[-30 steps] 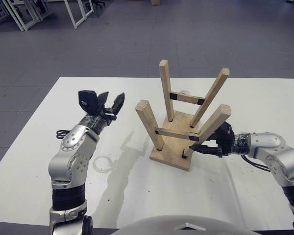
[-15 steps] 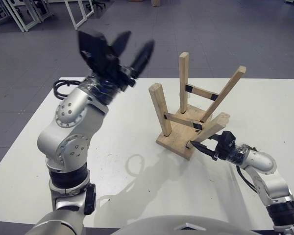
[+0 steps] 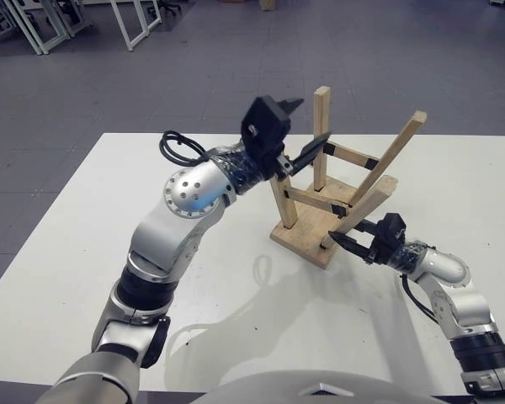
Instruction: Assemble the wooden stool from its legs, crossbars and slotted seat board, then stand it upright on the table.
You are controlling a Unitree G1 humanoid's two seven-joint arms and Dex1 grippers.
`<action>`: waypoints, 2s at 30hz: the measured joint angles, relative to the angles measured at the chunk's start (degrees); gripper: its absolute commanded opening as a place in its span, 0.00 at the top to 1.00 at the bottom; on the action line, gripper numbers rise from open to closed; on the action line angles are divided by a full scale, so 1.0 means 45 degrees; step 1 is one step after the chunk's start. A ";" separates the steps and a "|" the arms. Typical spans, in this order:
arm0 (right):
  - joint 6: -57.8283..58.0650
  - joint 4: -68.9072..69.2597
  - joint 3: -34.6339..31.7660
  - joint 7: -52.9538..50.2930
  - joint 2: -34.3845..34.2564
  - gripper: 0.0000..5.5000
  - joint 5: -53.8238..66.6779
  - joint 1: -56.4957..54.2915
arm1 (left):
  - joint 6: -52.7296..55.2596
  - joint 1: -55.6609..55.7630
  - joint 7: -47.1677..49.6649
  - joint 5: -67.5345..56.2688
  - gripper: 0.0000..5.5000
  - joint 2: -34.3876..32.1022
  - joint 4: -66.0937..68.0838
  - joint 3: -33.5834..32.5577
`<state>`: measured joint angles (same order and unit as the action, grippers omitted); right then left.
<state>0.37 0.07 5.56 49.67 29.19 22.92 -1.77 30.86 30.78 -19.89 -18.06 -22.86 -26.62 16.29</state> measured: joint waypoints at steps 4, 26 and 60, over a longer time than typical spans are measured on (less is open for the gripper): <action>-0.0045 0.0036 0.0026 -0.0040 -0.0006 0.63 -0.0043 0.0017 | -0.0820 -0.0343 -0.0533 0.1460 0.40 0.0004 0.0691 0.1383; 0.0920 0.1017 0.0840 -0.1213 0.0596 0.63 -0.1689 -0.0356 | -0.3854 -0.2027 -0.1434 0.6187 0.40 0.0290 0.2804 0.3474; 0.9217 0.5869 0.1518 -0.3345 0.1619 0.25 -0.2516 -0.1783 | -0.7210 -0.3310 0.2321 0.6719 0.40 0.1269 0.0585 -0.2821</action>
<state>41.84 26.48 12.39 34.62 36.47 11.60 -9.79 -1.58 15.88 -9.44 12.18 -17.15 -23.99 3.59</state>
